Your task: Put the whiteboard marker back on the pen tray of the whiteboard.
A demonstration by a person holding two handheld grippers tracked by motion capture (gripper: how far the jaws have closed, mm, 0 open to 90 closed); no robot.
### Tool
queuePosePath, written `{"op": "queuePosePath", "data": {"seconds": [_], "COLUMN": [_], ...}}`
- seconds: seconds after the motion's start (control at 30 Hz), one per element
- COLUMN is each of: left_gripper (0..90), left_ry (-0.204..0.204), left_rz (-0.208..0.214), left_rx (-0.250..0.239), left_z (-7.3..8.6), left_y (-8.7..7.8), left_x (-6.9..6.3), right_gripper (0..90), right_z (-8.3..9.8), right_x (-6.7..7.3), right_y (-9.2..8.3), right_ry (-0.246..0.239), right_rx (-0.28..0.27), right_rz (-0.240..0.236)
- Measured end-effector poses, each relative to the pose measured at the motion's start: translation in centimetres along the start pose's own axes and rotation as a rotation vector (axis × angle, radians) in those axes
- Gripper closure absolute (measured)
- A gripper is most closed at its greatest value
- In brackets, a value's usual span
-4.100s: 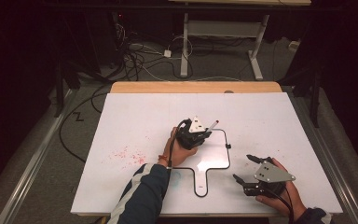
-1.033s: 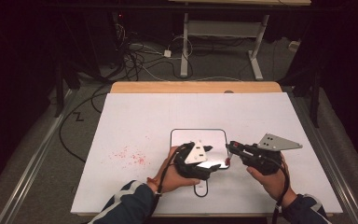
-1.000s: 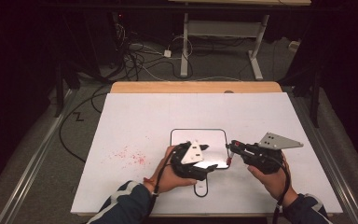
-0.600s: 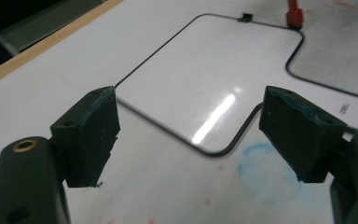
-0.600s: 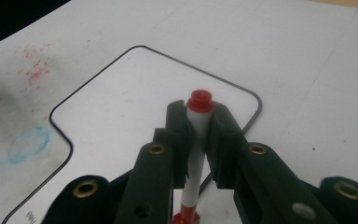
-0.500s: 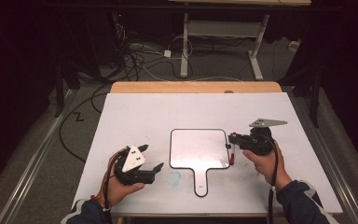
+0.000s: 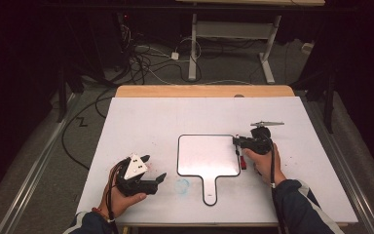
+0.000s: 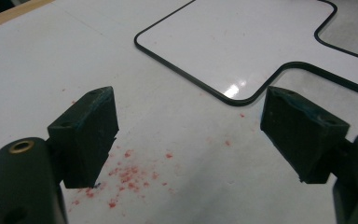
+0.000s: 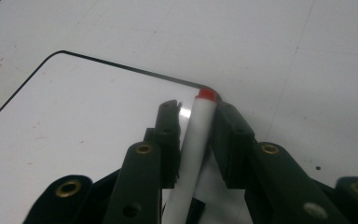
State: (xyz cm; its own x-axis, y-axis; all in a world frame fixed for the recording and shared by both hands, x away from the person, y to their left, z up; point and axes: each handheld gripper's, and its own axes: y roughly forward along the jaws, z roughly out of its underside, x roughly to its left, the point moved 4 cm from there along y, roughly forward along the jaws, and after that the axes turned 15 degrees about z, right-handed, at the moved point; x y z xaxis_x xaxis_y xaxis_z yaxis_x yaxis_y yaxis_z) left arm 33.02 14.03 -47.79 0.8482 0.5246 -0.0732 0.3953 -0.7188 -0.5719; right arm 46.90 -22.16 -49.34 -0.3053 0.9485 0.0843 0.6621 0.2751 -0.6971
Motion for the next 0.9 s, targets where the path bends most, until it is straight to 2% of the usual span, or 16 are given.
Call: {"op": "queuePosePath", "data": {"seconds": [0.1,0.17,0.43,0.47,0.7,0.9], "left_gripper": [18.2,18.2,18.2,18.2,18.1,18.2], "left_ry": [0.009,0.015,0.025,0.024,0.032,0.044], "left_rz": [0.0,0.001,-0.011,-0.008,-0.006,-0.014], "left_rx": [0.008,0.011,0.026,0.026,0.03,0.036], "left_z": [0.0,0.0,0.2,0.3,0.3,0.3], "left_y": [0.1,0.1,0.1,0.1,0.2,0.2], "left_x": [-0.1,-0.1,-0.1,-0.1,-0.2,-0.1], "right_gripper": [68.4,68.8,62.4,62.4,56.7,51.0], "right_z": [0.4,0.5,0.4,0.4,0.4,-0.2], "right_x": [0.0,-0.1,0.5,0.4,0.5,0.8], "right_y": [0.4,0.5,0.1,0.0,-0.2,-1.4], "right_ry": [-0.022,-0.03,-0.175,-0.193,-0.214,-0.243], "right_rx": [0.018,0.013,-0.012,-0.021,-0.032,-0.097], "right_rz": [0.022,0.029,0.126,0.128,0.127,0.122]}}
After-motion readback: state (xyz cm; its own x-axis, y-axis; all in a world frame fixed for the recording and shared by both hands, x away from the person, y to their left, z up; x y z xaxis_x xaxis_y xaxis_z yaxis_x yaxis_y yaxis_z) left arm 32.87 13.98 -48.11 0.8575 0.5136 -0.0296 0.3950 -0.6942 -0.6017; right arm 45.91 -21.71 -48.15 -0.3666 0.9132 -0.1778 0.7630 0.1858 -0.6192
